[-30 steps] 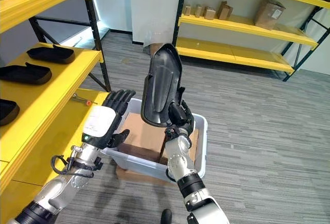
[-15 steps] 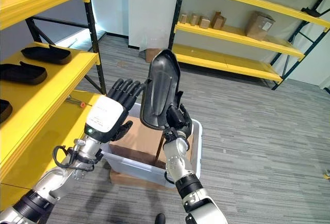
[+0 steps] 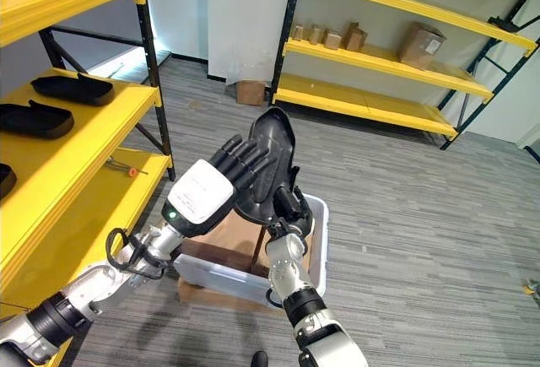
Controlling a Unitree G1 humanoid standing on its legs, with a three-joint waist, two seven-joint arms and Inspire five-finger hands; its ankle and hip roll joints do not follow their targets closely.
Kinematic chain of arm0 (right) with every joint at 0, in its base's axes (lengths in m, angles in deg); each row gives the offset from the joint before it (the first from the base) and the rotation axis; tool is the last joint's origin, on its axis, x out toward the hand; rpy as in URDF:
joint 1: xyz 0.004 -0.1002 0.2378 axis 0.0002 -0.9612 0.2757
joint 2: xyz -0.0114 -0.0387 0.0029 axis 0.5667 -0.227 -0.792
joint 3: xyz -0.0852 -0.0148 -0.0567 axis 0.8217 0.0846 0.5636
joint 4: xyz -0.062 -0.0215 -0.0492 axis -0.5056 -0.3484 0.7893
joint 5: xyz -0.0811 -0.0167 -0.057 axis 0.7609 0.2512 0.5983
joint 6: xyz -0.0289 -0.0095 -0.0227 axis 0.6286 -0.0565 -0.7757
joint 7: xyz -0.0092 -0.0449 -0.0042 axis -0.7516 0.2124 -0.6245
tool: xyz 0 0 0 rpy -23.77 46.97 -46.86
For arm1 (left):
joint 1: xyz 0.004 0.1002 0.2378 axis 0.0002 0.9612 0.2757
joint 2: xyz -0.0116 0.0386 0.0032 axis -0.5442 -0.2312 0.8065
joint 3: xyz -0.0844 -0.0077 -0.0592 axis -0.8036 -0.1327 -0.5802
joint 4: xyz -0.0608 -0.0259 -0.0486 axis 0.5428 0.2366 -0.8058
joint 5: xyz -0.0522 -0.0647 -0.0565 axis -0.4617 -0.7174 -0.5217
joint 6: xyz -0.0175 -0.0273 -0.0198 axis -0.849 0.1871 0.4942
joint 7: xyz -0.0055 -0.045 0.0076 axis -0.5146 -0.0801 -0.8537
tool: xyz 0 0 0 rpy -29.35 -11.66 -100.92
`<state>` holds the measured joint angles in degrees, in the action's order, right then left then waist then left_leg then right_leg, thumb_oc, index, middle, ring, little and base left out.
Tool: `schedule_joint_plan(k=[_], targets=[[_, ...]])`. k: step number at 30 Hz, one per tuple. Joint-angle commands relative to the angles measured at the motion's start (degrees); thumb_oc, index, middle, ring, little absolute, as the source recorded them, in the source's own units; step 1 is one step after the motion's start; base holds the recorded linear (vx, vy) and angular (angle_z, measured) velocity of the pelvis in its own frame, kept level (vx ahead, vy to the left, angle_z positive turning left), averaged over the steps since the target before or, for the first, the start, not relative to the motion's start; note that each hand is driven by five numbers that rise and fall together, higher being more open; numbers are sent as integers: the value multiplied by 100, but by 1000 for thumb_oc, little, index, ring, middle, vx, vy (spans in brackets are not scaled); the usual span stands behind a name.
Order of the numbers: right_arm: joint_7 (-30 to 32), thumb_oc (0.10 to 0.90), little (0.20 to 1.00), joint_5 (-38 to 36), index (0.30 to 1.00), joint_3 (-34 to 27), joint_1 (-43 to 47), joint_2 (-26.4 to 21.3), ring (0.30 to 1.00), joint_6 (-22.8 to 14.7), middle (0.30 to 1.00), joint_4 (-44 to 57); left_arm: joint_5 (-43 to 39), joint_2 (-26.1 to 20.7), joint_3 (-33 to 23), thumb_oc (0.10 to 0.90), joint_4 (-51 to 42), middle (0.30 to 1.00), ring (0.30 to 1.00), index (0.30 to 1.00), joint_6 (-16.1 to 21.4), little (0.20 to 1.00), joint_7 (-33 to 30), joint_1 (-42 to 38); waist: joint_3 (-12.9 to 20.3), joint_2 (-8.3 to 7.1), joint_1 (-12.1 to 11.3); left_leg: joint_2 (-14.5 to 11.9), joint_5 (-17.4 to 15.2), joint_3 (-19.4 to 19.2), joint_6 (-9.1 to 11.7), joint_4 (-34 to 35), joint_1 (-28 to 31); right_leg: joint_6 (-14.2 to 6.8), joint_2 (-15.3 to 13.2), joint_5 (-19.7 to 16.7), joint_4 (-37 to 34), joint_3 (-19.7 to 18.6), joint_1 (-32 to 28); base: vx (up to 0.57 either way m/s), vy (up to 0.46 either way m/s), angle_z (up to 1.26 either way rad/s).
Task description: Move parts from the plastic box to the shelf.
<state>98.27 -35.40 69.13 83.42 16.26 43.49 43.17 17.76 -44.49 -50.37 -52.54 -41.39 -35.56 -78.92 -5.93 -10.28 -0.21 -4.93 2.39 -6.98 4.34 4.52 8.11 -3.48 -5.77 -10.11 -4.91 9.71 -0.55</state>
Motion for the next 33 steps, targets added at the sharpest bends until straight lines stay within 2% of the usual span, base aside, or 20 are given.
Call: schedule_joint_plan(k=[1,15,33], targets=[[-372,400,300,190,300,-103,1198,126,300,-543,300,337,81,243,259,900,-41,1000,1000,1000,235,1000,-23,-707,398,21,-31,-84,-738,-16,-311,45,313,-730,-531,107,85,192,-12,0,0,0],[-438,400,300,168,300,-81,1191,0,300,-539,300,521,67,365,367,900,485,1000,1000,1000,240,1000,282,-488,372,34,-14,-85,-743,-45,-311,46,328,-720,-506,106,65,140,-9,0,2,-2],[-644,400,300,232,300,241,1015,-137,300,-490,300,1055,287,545,484,900,1430,1000,1000,1000,31,1000,467,-433,373,-75,32,-93,-767,-124,-312,48,378,-721,-479,117,77,93,-18,0,0,0]])
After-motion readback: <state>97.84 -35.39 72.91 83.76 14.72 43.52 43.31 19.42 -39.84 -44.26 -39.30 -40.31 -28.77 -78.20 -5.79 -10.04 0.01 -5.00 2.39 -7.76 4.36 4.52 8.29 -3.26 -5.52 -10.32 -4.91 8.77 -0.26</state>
